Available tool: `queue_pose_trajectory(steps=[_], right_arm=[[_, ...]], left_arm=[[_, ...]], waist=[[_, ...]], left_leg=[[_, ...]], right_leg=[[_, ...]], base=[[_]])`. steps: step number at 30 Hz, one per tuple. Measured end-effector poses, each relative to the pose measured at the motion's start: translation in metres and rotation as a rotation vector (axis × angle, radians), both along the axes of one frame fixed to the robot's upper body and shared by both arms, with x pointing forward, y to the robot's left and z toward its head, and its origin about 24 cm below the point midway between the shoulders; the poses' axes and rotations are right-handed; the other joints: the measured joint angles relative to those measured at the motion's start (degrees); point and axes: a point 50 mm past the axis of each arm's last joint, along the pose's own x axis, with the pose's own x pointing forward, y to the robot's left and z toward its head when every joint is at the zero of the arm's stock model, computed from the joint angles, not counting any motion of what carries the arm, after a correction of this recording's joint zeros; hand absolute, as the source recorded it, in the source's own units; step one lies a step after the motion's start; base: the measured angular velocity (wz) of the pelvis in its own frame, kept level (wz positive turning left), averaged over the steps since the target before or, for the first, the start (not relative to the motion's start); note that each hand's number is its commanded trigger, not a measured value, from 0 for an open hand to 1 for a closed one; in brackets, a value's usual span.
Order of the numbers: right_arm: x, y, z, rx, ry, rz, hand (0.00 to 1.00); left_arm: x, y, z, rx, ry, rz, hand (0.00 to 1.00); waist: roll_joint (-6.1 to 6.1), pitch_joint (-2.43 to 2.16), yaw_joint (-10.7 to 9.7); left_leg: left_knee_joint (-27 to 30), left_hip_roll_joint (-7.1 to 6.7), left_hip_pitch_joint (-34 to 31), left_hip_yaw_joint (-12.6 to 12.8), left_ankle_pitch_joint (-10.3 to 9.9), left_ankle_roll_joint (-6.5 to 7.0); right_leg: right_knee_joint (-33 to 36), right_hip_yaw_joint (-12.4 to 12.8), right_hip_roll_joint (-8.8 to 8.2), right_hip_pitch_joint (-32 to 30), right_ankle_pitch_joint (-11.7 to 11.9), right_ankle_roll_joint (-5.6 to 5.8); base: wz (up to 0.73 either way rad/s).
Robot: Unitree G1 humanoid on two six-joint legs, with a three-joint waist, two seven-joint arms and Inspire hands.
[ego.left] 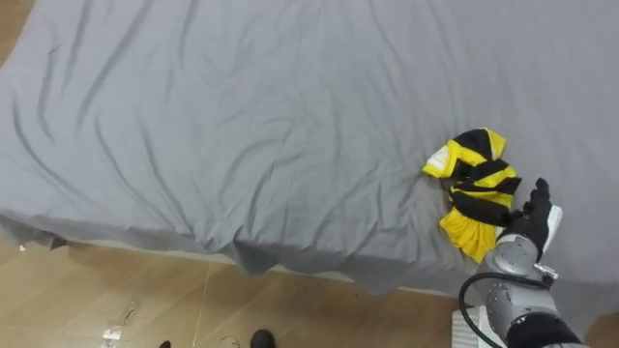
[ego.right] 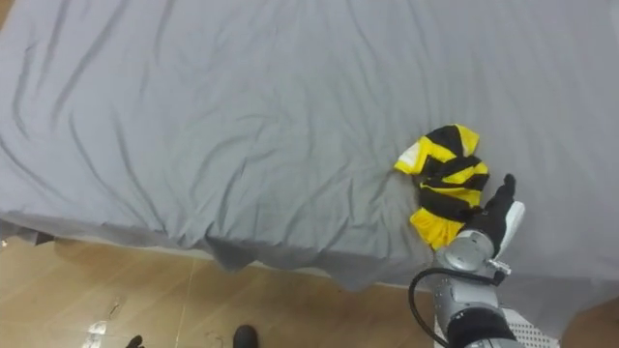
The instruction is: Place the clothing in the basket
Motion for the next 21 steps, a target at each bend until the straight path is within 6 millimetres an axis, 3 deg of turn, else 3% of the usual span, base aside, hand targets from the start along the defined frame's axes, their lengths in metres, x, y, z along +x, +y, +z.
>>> queue_pose_trajectory(steps=[6,7,8,9,21], right_arm=[[-0.005,0.004,-0.011,0.012,0.071,0.078,0.0],[-0.007,0.004,-0.015,0.009,0.093,0.093,0.29],[-0.008,0.003,-0.016,0.014,0.098,0.1,0.9],[-0.007,0.003,-0.016,0.015,0.098,0.104,1.0],[-0.026,-0.013,-0.03,-0.014,0.226,0.097,1.0]], left_arm=[[0.005,-0.002,0.001,0.002,-0.012,-0.019,0.0],[0.005,-0.003,0.001,0.002,-0.012,-0.02,0.0],[0.005,-0.002,0.001,0.002,-0.013,-0.02,0.0],[0.005,-0.002,0.001,0.002,-0.013,-0.02,0.0],[0.005,-0.003,0.001,-0.009,-0.015,-0.008,0.0]], waist=[[0.0,-0.02,1.5],[0.0,-0.02,1.7],[-0.04,0.0,1.7],[-0.04,0.0,1.6],[0.46,0.07,1.6]], left_leg=[[0.0,-0.07,-1.0,0.2,0.1,0.22],[0.0,-0.11,-1.0,0.1,0.2,0.23],[0.1,-0.17,-1.0,0.0,0.2,0.28],[0.1,-0.21,-1.0,0.0,0.2,0.3],[0.4,-0.38,-1.8,-1.7,0.9,0.13]], right_leg=[[0.6,-0.5,-0.42,-1.4,0.0,0.0],[1.1,-0.7,-0.49,-1.5,0.0,0.01],[1.2,-0.8,-0.55,-1.5,0.0,0.02],[1.2,-0.8,-0.58,-1.6,0.0,0.05],[-1.1,-1.6,-0.03,-0.7,0.0,0.01]], base=[[-0.01],[0.0],[0.0],[0.0],[0.05]])
